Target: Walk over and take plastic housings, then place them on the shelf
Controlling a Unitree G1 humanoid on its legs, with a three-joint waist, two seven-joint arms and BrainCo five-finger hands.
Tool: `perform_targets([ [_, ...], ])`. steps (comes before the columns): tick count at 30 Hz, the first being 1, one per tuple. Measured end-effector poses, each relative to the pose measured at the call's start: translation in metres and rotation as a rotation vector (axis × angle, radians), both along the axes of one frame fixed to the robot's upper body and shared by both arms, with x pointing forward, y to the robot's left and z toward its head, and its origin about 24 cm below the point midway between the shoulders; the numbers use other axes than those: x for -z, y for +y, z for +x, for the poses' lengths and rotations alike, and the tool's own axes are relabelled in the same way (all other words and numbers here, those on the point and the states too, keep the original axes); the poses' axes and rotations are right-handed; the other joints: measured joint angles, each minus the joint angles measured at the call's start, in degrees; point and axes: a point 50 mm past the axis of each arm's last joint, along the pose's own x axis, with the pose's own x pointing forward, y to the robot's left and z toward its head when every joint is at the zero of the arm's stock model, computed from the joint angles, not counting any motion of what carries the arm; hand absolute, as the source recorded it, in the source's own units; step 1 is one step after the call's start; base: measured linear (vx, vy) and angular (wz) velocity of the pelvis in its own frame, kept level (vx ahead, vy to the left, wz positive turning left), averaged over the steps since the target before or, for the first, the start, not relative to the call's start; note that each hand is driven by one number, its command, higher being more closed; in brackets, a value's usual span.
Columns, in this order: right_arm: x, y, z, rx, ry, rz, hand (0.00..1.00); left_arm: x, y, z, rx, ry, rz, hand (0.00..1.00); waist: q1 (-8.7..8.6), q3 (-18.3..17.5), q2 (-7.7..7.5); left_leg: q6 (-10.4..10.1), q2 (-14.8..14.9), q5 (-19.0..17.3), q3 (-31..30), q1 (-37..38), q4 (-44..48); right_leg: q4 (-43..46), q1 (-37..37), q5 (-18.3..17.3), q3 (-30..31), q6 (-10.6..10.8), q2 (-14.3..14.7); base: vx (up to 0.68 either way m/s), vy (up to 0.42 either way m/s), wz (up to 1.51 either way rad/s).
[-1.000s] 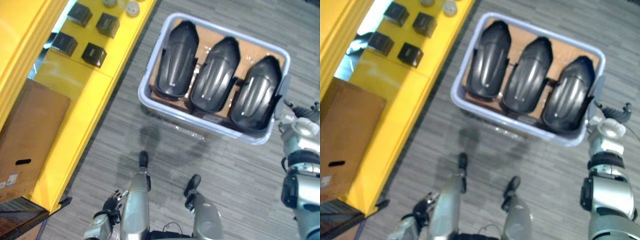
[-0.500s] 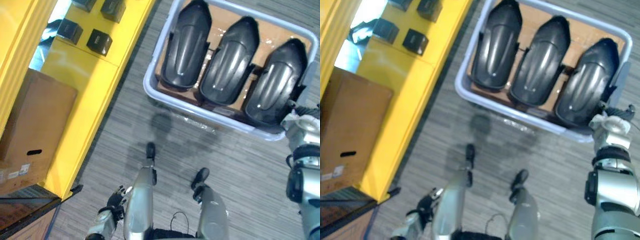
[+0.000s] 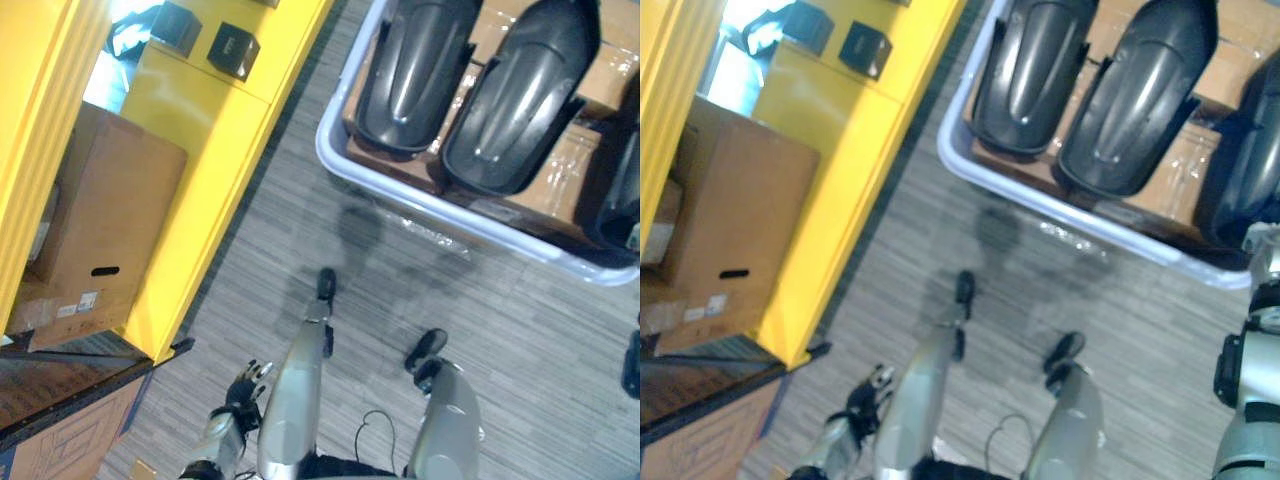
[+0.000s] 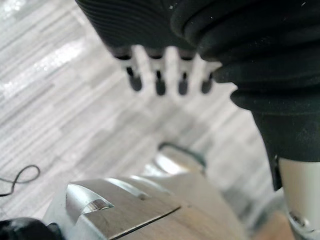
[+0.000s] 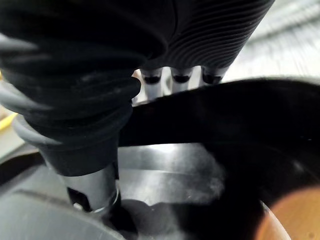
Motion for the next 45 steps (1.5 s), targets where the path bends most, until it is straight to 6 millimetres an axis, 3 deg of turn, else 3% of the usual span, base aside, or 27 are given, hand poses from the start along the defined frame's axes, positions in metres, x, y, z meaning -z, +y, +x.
perform_targets([
  [13,0.012,0.008,0.007,-0.048,0.151,-0.087,1.00,-0.006,0.001,0.004,-0.019,-0.051,-0.023,0.00,-0.54,-0.03,0.03,-0.53,1.23,-0.37,-2.51,3.26,1.27,0.32,4.65,-1.00,-0.94,-0.49,1.45,0.01,-0.011,0.02],
  [18,-0.009,0.024,0.022,-0.136,0.113,-0.226,1.00,-0.005,0.003,0.002,-0.041,-0.040,-0.043,0.00,-0.60,0.07,-0.26,-0.75,2.12,-0.20,-2.33,4.42,0.39,-1.99,6.10,0.13,-0.87,-0.34,2.80,-0.01,0.008,-0.07],
  [25,-0.019,0.056,0.043,-0.241,0.054,-0.339,1.00,0.000,0.018,-0.016,-0.197,-0.007,-0.117,0.00,-1.60,0.00,-4.38,-1.02,2.62,0.49,-0.91,9.63,-3.08,-4.83,10.42,1.30,-0.73,-0.12,3.52,0.05,-0.025,-0.06],
  [27,-0.024,0.062,0.043,-0.243,0.023,-0.387,1.00,-0.002,0.026,-0.017,-0.231,-0.018,-0.097,0.00,-1.54,-0.08,-6.31,-1.04,2.99,0.49,-0.03,11.41,-4.20,-6.54,12.17,1.75,-0.73,-0.08,4.06,0.05,-0.018,-0.09],
  [28,-0.026,0.068,0.044,-0.250,-0.006,-0.419,1.00,-0.004,0.033,-0.016,-0.275,-0.031,-0.077,0.00,-1.73,-0.13,-7.87,-1.14,2.98,0.57,0.31,12.65,-4.96,-7.25,13.22,1.85,-0.68,0.04,4.09,0.04,-0.012,-0.05],
  [33,-0.023,0.081,0.039,-0.263,-0.089,-0.485,1.00,-0.031,0.055,0.004,-0.417,-0.184,0.008,0.00,-1.76,-0.22,-10.82,-1.19,2.67,0.60,1.22,18.34,-7.84,-10.26,18.56,2.19,-0.73,0.47,4.25,0.05,-0.013,-0.02],
  [35,-0.016,0.088,0.035,-0.278,-0.121,-0.494,1.00,-0.049,0.066,0.014,-0.477,-0.258,0.082,0.00,-1.79,-0.53,-11.49,-1.31,2.56,0.69,1.69,21.03,-9.32,-11.81,21.11,2.53,-0.74,0.87,4.43,0.06,-0.019,-0.06],
  [37,0.004,0.098,0.030,-0.307,-0.137,-0.480,1.00,-0.072,0.084,0.022,-0.526,-0.311,0.284,0.00,-2.24,-1.64,-13.15,-1.48,2.60,0.81,2.24,24.19,-11.17,-14.72,24.39,3.40,-0.79,1.07,5.05,0.09,-0.031,-0.07],
  [38,0.010,0.101,0.030,-0.314,-0.134,-0.475,1.00,-0.076,0.089,0.022,-0.535,-0.308,0.340,0.00,-2.50,-2.20,-13.77,-1.48,2.60,0.81,2.56,24.66,-11.38,-15.41,24.98,3.60,-0.81,1.24,5.16,0.08,-0.023,-0.12],
  [40,0.036,0.114,0.027,-0.354,-0.111,-0.444,1.00,-0.083,0.109,0.020,-0.558,-0.224,0.602,0.00,-3.29,-5.20,-16.41,-1.49,2.61,0.81,4.30,27.24,-13.47,-19.14,27.60,4.99,-0.54,1.55,5.85,0.09,-0.011,-0.18],
  [43,0.049,0.120,0.021,-0.383,-0.101,-0.452,1.00,-0.093,0.122,0.027,-0.561,-0.137,0.820,0.00,-3.83,-7.94,-18.52,-1.50,2.61,0.80,5.95,30.48,-15.35,-22.54,30.53,6.89,0.12,1.76,6.34,0.09,0.001,-0.23],
  [45,0.048,0.127,0.020,-0.409,-0.126,-0.485,1.00,-0.102,0.128,0.035,-0.538,-0.131,0.936,0.00,-4.43,-10.40,-19.12,-1.51,2.68,0.80,7.27,32.51,-16.77,-24.47,31.91,8.58,1.11,1.85,6.70,0.06,0.023,-0.24],
])
